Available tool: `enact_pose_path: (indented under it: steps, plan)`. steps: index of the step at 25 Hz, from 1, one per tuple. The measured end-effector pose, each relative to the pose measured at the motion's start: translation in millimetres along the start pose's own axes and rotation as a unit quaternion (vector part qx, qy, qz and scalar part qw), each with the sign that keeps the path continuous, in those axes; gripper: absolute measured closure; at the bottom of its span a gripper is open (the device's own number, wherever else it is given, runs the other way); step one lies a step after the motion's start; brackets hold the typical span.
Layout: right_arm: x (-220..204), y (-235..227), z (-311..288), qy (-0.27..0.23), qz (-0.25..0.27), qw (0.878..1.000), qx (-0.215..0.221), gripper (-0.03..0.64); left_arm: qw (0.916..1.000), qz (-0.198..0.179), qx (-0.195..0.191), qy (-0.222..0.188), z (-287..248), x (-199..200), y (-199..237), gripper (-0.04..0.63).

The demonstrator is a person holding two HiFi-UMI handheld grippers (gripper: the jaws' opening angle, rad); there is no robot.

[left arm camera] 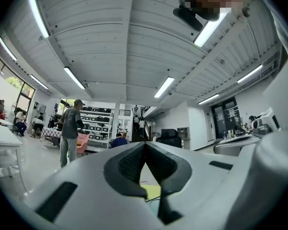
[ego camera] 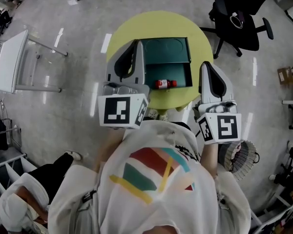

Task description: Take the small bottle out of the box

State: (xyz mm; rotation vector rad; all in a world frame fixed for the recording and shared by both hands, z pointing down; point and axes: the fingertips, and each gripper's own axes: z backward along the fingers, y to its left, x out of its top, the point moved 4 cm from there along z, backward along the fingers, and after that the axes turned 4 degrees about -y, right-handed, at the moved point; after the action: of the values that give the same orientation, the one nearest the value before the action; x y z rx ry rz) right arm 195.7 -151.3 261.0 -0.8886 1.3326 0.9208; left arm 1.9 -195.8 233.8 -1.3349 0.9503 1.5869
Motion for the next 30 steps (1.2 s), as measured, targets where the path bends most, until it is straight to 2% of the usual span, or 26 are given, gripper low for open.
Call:
enact_pose_path:
  steps: [11,14,17,19,23,27,30]
  plan:
    - [-1,4,-14,0.014,0.036,0.999,0.016,0.617,1.0000,0.001,0.008,0.001,-1,-2,8,0.581]
    - [-5,10,-22,0.030,0.074,0.996,0.040,0.617,0.9999,0.002,0.013,0.004,2,-3,12,0.580]
    - [-7,17,-31,0.041,0.091,0.992,0.079,0.617,0.9998,0.004,0.019,0.008,4,-5,17,0.581]
    - [-7,23,-37,0.045,0.096,0.988,0.115,0.566,0.9997,0.005,0.023,0.009,5,-6,21,0.581]
    - [-8,34,-48,0.060,0.106,0.975,0.186,0.528,0.9994,0.006,0.032,0.010,9,-9,29,0.580]
    - [-19,45,-59,0.093,0.134,0.949,0.271,0.472,0.9991,0.006,0.040,0.011,11,-13,35,0.580]
    - [-32,51,-65,0.141,0.151,0.928,0.309,0.463,0.9989,0.010,0.042,0.015,14,-16,39,0.580]
